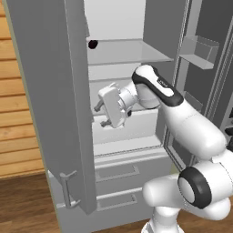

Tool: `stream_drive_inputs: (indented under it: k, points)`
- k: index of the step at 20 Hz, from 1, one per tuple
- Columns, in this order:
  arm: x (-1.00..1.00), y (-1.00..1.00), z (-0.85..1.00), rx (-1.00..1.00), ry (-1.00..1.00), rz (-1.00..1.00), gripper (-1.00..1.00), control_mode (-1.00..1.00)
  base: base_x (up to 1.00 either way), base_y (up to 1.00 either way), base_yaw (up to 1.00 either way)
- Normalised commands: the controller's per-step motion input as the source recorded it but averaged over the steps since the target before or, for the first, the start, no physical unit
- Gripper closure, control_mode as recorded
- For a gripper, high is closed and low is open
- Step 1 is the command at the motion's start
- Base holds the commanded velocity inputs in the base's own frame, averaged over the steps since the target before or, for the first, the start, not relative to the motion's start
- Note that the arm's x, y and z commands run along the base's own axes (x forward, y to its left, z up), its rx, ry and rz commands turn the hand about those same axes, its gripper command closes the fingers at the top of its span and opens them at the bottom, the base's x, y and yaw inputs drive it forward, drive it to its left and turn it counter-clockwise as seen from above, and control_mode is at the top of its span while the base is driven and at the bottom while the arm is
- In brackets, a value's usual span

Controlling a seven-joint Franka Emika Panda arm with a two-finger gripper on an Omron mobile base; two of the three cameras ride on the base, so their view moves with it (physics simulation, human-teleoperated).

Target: Grab a lemon wedge from the fridge and one ice cube from the ice bowl, and put them in the glass of lemonade.

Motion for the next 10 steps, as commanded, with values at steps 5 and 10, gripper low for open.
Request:
stream_drive_inputs:
  k: [5, 10]
  points:
    - [-0.51, 0.56, 0.11, 0.02, -0.03, 0.09, -1.0, -1.0, 0.0, 0.0, 0.0]
    - [-0.4, 0.74, 0.0, 0.0, -0.01, 0.12, -1.0, -1.0, 0.0, 0.0, 0.0]
